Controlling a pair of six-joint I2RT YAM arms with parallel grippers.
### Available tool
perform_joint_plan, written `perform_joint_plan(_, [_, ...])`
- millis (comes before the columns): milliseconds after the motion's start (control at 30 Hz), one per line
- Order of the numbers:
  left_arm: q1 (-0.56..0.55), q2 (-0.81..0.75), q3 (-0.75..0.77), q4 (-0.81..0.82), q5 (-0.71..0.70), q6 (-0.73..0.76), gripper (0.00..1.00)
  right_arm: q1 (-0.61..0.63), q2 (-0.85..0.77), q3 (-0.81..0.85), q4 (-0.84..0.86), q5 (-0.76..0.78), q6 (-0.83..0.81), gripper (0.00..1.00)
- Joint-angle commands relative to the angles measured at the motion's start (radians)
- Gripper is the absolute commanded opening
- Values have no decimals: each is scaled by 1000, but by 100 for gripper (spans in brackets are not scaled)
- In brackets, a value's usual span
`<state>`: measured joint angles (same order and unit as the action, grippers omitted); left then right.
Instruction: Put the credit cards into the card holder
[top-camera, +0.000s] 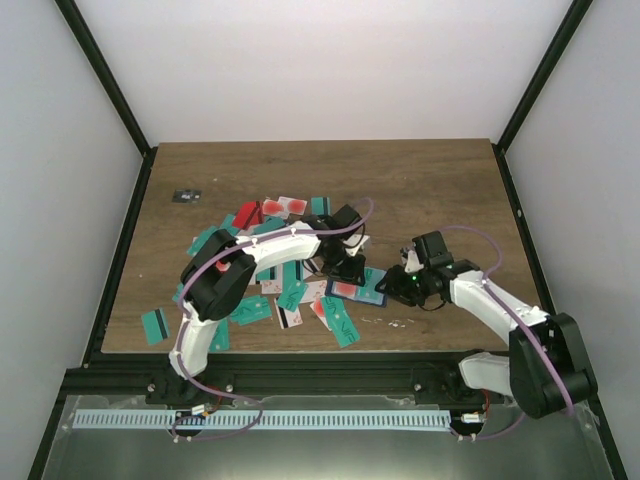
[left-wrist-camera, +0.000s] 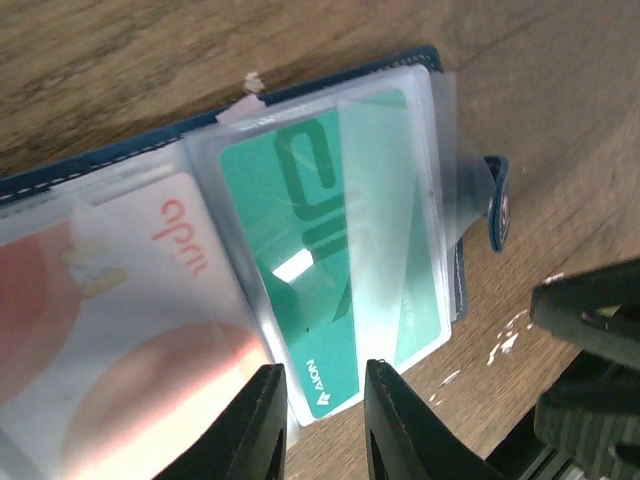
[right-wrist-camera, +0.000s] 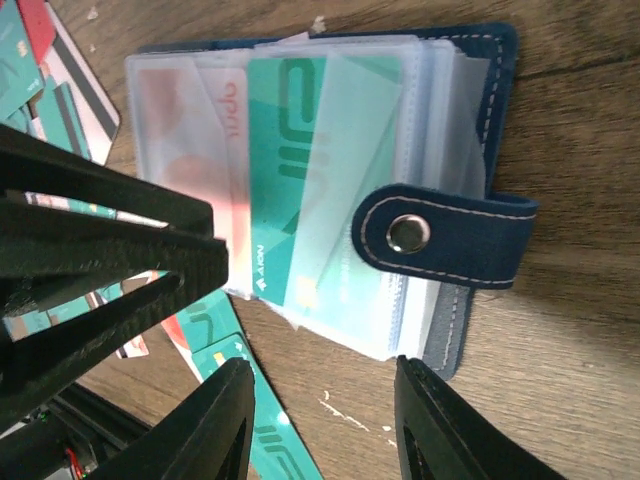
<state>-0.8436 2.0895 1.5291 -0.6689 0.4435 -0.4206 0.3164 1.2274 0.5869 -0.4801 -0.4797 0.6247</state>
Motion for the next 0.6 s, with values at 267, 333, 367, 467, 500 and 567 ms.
perform_joint_plan(267, [6, 21, 18, 3, 21, -1, 10, -6, -21, -9, 22, -62, 35, 41])
perform_joint_plan(333, [7, 27, 12, 4, 19, 3, 6, -6, -19, -9, 27, -64, 41, 41])
perform_joint_plan(367, [7, 32, 9, 4, 16, 3, 4, -6, -19, -9, 29, -64, 42, 41])
perform_joint_plan(467, [7, 43, -2, 18, 21, 4, 4, -6, -15, -11, 45, -71, 49, 41])
perform_joint_plan(500, [7, 51, -4, 22, 30, 3, 4, -6, -12, -12, 52, -73, 52, 41])
perform_joint_plan(567, [6, 62, -3, 27, 39, 7, 4, -6, -6, -12, 67, -77, 58, 41])
